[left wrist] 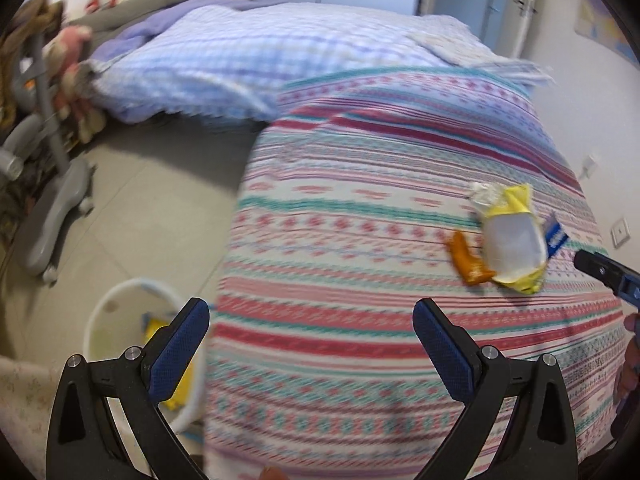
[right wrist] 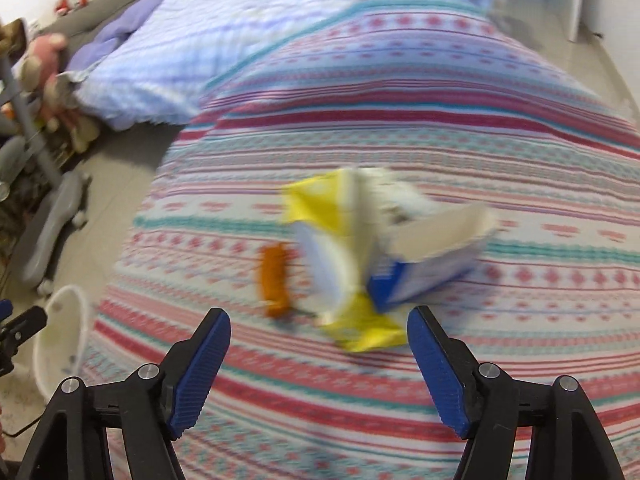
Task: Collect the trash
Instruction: 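Grasp the orange peel with the left gripper while the right grasps the torn white box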
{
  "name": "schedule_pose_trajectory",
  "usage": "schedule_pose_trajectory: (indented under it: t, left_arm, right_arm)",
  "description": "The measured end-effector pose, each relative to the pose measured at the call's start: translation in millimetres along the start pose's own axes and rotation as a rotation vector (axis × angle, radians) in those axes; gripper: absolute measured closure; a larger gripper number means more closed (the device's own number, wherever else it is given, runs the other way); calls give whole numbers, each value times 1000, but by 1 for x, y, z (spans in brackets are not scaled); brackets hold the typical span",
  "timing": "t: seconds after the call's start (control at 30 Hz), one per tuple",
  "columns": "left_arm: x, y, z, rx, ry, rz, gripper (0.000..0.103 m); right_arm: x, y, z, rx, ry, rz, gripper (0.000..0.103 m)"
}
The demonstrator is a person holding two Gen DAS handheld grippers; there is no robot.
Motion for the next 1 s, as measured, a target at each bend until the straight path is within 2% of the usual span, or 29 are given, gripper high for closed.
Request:
schedule_pose_trajectory:
  t: [0.1, 0.2, 0.37, 0.5, 0.7, 0.83, 0.9, 0.97, 1.0]
  left_arm:
    - [35, -5, -6, 11, -69, 43, 0]
    - [70, -16, -12, -15, -124, 108, 1]
    - [95, -27, -27, -68, -76, 221, 6]
    - [101, -32, -30, -66, -60, 246, 6]
    - [116, -57, -21, -120, -65, 246, 22]
    - [125, -67, -19, -130, -64, 250, 29]
    - [129, -71, -19, -135, -63, 254, 37]
    - [134, -76, -16, -150, -72, 251, 50]
    - [136, -78, -14, -159, -79, 252, 52]
  right_arm:
    - [29, 4, -2, 10, -45, 35, 26]
    - [58, 6, -5, 21, -122, 51, 26]
    - [89, 11, -9, 38, -206, 59, 26]
    - [97, 13, -15, 46, -237, 35, 26]
    - [101, 8, -29, 78, -333, -40, 26]
    - [88, -11, -34, 50, -368, -102, 26]
    - [80, -22, -34, 26, -361, -117, 26]
    - [76, -29, -32, 9, -359, -121, 26]
    - [75, -33, -31, -4, -356, -121, 26]
Point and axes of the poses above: each gripper's, at about its wrist camera, not at the fingertips, and y roughly against the way its jaws point, x to its right, z to its underside, the point moved 5 cm from there along -y, roughly the way its jaws point, and after that the axes turned 10 degrees about -z, right-handed, at the moved point
